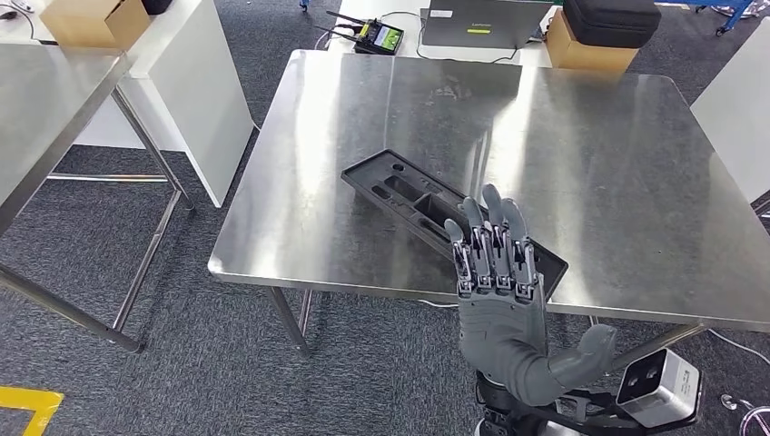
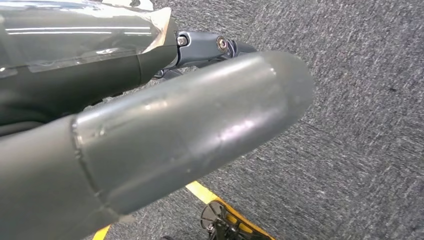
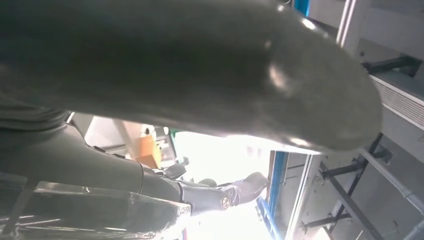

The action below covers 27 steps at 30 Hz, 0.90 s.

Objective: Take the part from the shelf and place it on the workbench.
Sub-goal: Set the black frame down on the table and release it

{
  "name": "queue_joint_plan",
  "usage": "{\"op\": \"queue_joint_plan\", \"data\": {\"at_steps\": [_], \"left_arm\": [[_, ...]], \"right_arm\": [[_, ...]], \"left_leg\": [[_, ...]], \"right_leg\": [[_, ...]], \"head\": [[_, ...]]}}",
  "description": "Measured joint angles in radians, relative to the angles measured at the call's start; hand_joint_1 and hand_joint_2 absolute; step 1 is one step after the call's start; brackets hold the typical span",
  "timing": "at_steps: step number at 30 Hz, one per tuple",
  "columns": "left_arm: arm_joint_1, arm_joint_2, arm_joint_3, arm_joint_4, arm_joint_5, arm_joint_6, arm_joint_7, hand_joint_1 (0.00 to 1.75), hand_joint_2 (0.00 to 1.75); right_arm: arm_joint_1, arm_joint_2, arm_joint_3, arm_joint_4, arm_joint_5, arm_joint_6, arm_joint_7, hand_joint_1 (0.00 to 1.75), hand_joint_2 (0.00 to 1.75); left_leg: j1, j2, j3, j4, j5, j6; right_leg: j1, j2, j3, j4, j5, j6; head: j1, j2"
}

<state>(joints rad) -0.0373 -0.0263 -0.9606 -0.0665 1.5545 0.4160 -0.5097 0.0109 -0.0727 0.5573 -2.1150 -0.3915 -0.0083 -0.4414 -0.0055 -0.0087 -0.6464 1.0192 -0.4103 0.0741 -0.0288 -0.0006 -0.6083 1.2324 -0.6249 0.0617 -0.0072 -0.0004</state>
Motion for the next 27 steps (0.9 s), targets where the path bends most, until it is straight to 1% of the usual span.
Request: {"op": "queue_joint_plan", "data": {"at_steps": [1, 2, 3, 4, 5, 6, 7, 8, 9, 10, 11, 12, 13, 14, 15, 16, 17, 18, 19, 20, 21, 22, 23, 24, 25, 26, 27], "left_arm": [[0.001, 0.000, 0.000, 0.000, 0.000, -0.002, 0.001, 0.00, 0.00], [0.001, 0.000, 0.000, 0.000, 0.000, -0.003, 0.002, 0.00, 0.00], [0.002, 0.000, 0.000, 0.000, 0.000, -0.005, 0.003, 0.00, 0.00], [0.002, 0.001, 0.000, 0.000, 0.000, -0.006, 0.004, 0.00, 0.00], [0.002, 0.002, 0.000, 0.000, 0.000, -0.006, 0.004, 0.00, 0.00], [0.003, 0.003, 0.000, 0.000, 0.000, -0.007, 0.004, 0.00, 0.00], [0.003, 0.004, 0.000, 0.000, 0.000, -0.007, 0.005, 0.00, 0.00], [0.003, 0.006, 0.000, 0.000, -0.001, -0.007, 0.005, 0.00, 0.00], [0.004, 0.007, 0.000, 0.000, -0.001, -0.007, 0.006, 0.00, 0.00], [0.004, 0.007, 0.000, 0.000, -0.001, -0.007, 0.006, 0.00, 0.00], [0.004, 0.008, -0.001, 0.000, -0.002, -0.007, 0.007, 0.00, 0.00], [0.004, 0.009, -0.001, 0.000, -0.002, -0.007, 0.007, 0.00, 0.00], [0.004, 0.010, -0.002, 0.000, -0.003, -0.008, 0.007, 0.00, 0.00], [0.004, 0.011, -0.003, -0.001, -0.004, -0.008, 0.008, 0.00, 0.00], [0.004, 0.013, -0.004, -0.001, -0.005, -0.008, 0.008, 0.00, 0.00], [0.004, 0.014, -0.005, -0.003, -0.005, -0.008, 0.008, 0.00, 0.00], [0.003, 0.016, -0.006, -0.005, -0.006, -0.008, 0.008, 0.00, 0.00], [0.003, 0.017, -0.006, -0.007, -0.006, -0.008, 0.008, 0.00, 0.00], [0.003, 0.018, -0.006, -0.008, -0.006, -0.008, 0.008, 0.00, 0.00], [0.002, 0.018, -0.007, -0.009, -0.006, -0.008, 0.008, 0.00, 0.00], [0.002, 0.019, -0.007, -0.009, -0.006, -0.008, 0.008, 0.00, 0.00], [0.002, 0.020, -0.007, -0.009, -0.006, -0.008, 0.008, 0.00, 0.00], [0.002, 0.021, -0.007, -0.009, -0.006, -0.008, 0.008, 0.00, 0.00], [0.002, 0.022, -0.007, -0.010, -0.006, -0.009, 0.008, 0.00, 0.00], [0.002, 0.024, -0.008, -0.010, -0.007, -0.010, 0.008, 0.00, 0.00], [0.001, 0.025, -0.008, -0.011, -0.007, -0.012, 0.008, 0.00, 0.00], [0.001, 0.027, -0.009, -0.013, -0.008, -0.014, 0.007, 0.00, 0.00]], "right_arm": [[0.008, -0.009, -0.001, 0.001, 0.005, -0.002, -0.006, 0.00, 0.00], [0.015, -0.017, -0.002, 0.002, 0.009, -0.003, -0.012, 0.00, 0.00], [0.021, -0.023, -0.003, 0.003, 0.011, -0.005, -0.018, 0.00, 0.00], [0.026, -0.028, -0.003, 0.003, 0.012, -0.006, -0.022, 0.00, 0.00], [0.030, -0.032, -0.004, 0.003, 0.013, -0.007, -0.025, 0.00, 0.00], [0.034, -0.035, -0.004, 0.003, 0.013, -0.008, -0.026, 0.00, 0.00], [0.037, -0.037, -0.004, 0.003, 0.014, -0.008, -0.027, 0.00, 0.00], [0.040, -0.039, -0.005, 0.003, 0.014, -0.009, -0.027, 0.00, 0.00], [0.042, -0.040, -0.005, 0.004, 0.015, -0.009, -0.028, 0.00, 0.00], [0.045, -0.041, -0.005, 0.004, 0.016, -0.010, -0.028, 0.00, 0.00], [0.048, -0.041, -0.006, 0.005, 0.016, -0.010, -0.028, 0.00, 0.00], [0.050, -0.042, -0.007, 0.006, 0.017, -0.011, -0.029, 0.00, 0.00], [0.053, -0.043, -0.008, 0.008, 0.017, -0.011, -0.029, 0.00, 0.00], [0.055, -0.045, -0.010, 0.010, 0.018, -0.013, -0.029, 0.00, 0.00], [0.058, -0.046, -0.011, 0.012, 0.018, -0.014, -0.029, 0.00, 0.00], [0.060, -0.048, -0.013, 0.014, 0.018, -0.016, -0.029, 0.00, 0.00], [0.061, -0.050, -0.015, 0.015, 0.018, -0.018, -0.030, 0.00, 0.00], [0.061, -0.052, -0.017, 0.017, 0.018, -0.019, -0.031, 0.00, 0.00], [0.061, -0.054, -0.019, 0.017, 0.018, -0.020, -0.031, 0.00, 0.00], [0.061, -0.055, -0.021, 0.018, 0.018, -0.021, -0.032, 0.00, 0.00], [0.061, -0.055, -0.023, 0.018, 0.018, -0.022, -0.033, 0.00, 0.00], [0.062, -0.056, -0.025, 0.018, 0.018, -0.023, -0.033, 0.00, 0.00], [0.063, -0.057, -0.026, 0.019, 0.018, -0.025, -0.034, 0.00, 0.00], [0.064, -0.059, -0.028, 0.020, 0.018, -0.026, -0.035, 0.00, 0.00], [0.065, -0.062, -0.030, 0.020, 0.018, -0.027, -0.036, 0.00, 0.00], [0.068, -0.064, -0.031, 0.021, 0.018, -0.029, -0.037, 0.00, 0.00], [0.071, -0.065, -0.033, 0.022, 0.020, -0.032, -0.039, 0.00, 0.00]], "left_leg": [[-0.001, -0.001, -0.003, 0.000, 0.004, -0.003], [-0.001, -0.001, -0.006, 0.001, 0.008, -0.008], [-0.002, -0.001, -0.007, 0.001, 0.013, -0.013], [-0.002, -0.001, -0.008, 0.003, 0.016, -0.019], [-0.002, -0.001, -0.008, 0.004, 0.020, -0.026], [-0.002, -0.001, -0.009, 0.003, 0.024, -0.033], [0.001, -0.001, -0.011, 0.005, 0.026, -0.040], [0.005, 0.000, -0.016, 0.012, 0.015, -0.047], [0.008, 0.001, -0.025, 0.032, -0.014, -0.053], [0.012, 0.002, -0.038, 0.075, -0.060, -0.058], [0.015, 0.004, -0.054, 0.133, -0.114, -0.064], [0.018, 0.004, -0.068, 0.198, -0.160, -0.070], [0.021, 0.004, -0.075, 0.254, -0.188, -0.076], [0.026, 0.005, -0.069, 0.281, -0.193, -0.080], [0.031, 0.005, -0.046, 0.273, -0.181, -0.084], [0.036, 0.006, -0.003, 0.227, -0.157, -0.087], [0.042, 0.006, 0.051, 0.155, -0.137, -0.090], [0.044, 0.004, 0.101, 0.085, -0.124, -0.091], [0.044, 0.002, 0.137, 0.031, -0.118, -0.090], [0.041, 0.001, 0.153, 0.001, -0.118, -0.087], [0.035, -0.001, 0.152, -0.005, -0.117, -0.080], [0.032, 0.001, 0.147, -0.008, -0.112, -0.070], [0.029, 0.003, 0.141, -0.012, -0.104, -0.058], [0.026, 0.006, 0.134, -0.015, -0.095, -0.044], [0.024, 0.009, 0.125, -0.019, -0.085, -0.030], [0.021, 0.011, 0.115, -0.018, -0.077, -0.021], [0.019, 0.011, 0.103, -0.018, -0.069, -0.015]], "right_leg": [[0.000, 0.000, 0.040, -0.065, 0.022, 0.005], [0.001, 0.000, 0.084, -0.138, 0.043, 0.007], [0.005, 0.001, 0.119, -0.194, 0.064, 0.005], [0.009, 0.002, 0.136, -0.230, 0.075, -0.001], [0.013, 0.004, 0.138, -0.240, 0.082, -0.010], [0.017, 0.005, 0.131, -0.239, 0.089, -0.019], [0.012, 0.005, 0.124, -0.243, 0.092, -0.031], [0.010, 0.004, 0.120, -0.245, 0.099, -0.042], [0.006, 0.002, 0.114, -0.247, 0.107, -0.054], [0.003, -0.001, 0.107, -0.248, 0.116, -0.063], [0.005, -0.003, 0.099, -0.247, 0.123, -0.069], [0.007, -0.005, 0.092, -0.247, 0.130, -0.072], [0.008, -0.007, 0.085, -0.246, 0.136, -0.071], [0.009, -0.008, 0.079, -0.245, 0.143, -0.068], [0.009, -0.009, 0.074, -0.244, 0.148, -0.064], [0.008, -0.009, 0.069, -0.243, 0.153, -0.060], [0.008, -0.010, 0.065, -0.242, 0.157, -0.056], [0.010, -0.010, 0.062, -0.239, 0.160, -0.050], [0.012, -0.011, 0.059, -0.237, 0.164, -0.044], [0.014, -0.011, 0.057, -0.236, 0.168, -0.038], [0.015, -0.012, 0.054, -0.236, 0.173, -0.030], [0.016, -0.011, 0.052, -0.236, 0.177, -0.022], [0.015, -0.010, 0.045, -0.229, 0.173, -0.017], [0.014, -0.008, 0.033, -0.210, 0.155, -0.017], [0.014, -0.007, 0.015, -0.172, 0.125, -0.022], [0.012, -0.006, -0.008, -0.116, 0.084, -0.030], [0.012, -0.005, -0.030, -0.051, 0.046, -0.036]], "head": [[0.000, 0.000], [0.000, 0.000], [0.000, 0.000], [0.000, 0.000], [-0.002, 0.000], [-0.002, 0.000], [-0.002, 0.000], [-0.002, 0.000], [-0.002, 0.000], [-0.003, 0.000], [-0.003, 0.000], [-0.003, 0.000], [-0.003, 0.000], [-0.003, 0.000], [-0.003, 0.000], [-0.003, 0.000], [-0.003, 0.000], [-0.003, 0.000], [-0.002, 0.000], [-0.002, 0.000], [0.000, 0.000], [0.000, 0.000], [-0.001, 0.000], [0.001, 0.000], [0.002, 0.000], [0.003, 0.000], [0.005, 0.000]]}}
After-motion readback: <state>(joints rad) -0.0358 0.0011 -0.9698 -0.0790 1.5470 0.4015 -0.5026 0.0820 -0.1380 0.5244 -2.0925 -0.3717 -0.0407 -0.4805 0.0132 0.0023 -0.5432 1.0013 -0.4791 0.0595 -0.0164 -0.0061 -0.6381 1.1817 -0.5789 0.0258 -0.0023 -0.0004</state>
